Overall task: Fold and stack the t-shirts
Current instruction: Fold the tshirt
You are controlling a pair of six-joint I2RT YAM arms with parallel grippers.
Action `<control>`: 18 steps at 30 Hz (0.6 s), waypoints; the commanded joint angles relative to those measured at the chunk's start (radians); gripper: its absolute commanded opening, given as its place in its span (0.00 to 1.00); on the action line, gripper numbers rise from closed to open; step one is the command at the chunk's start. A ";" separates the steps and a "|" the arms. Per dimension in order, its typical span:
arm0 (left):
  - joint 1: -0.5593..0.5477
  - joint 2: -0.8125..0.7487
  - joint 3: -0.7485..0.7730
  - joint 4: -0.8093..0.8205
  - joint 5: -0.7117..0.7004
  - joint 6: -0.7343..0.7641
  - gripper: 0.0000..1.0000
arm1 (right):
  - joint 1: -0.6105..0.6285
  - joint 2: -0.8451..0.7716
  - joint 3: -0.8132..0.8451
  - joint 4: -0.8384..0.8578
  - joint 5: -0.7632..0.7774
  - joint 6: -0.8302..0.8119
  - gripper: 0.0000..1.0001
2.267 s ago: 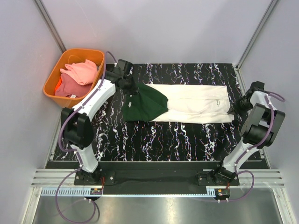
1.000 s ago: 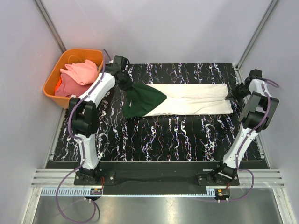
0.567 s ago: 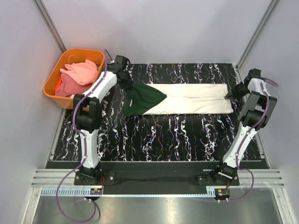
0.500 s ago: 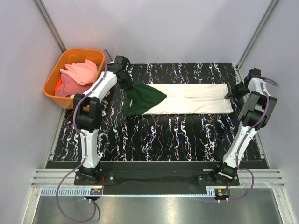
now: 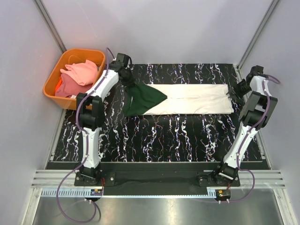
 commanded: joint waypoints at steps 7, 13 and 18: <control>0.008 -0.019 0.052 0.022 0.022 0.070 0.30 | 0.004 -0.061 0.140 -0.131 0.084 -0.073 0.55; 0.005 -0.157 -0.063 0.016 -0.012 0.164 0.61 | 0.100 -0.187 0.018 -0.067 -0.031 -0.033 0.70; 0.008 -0.244 -0.201 0.012 0.070 0.256 0.65 | 0.278 -0.292 -0.162 0.091 -0.156 0.111 0.72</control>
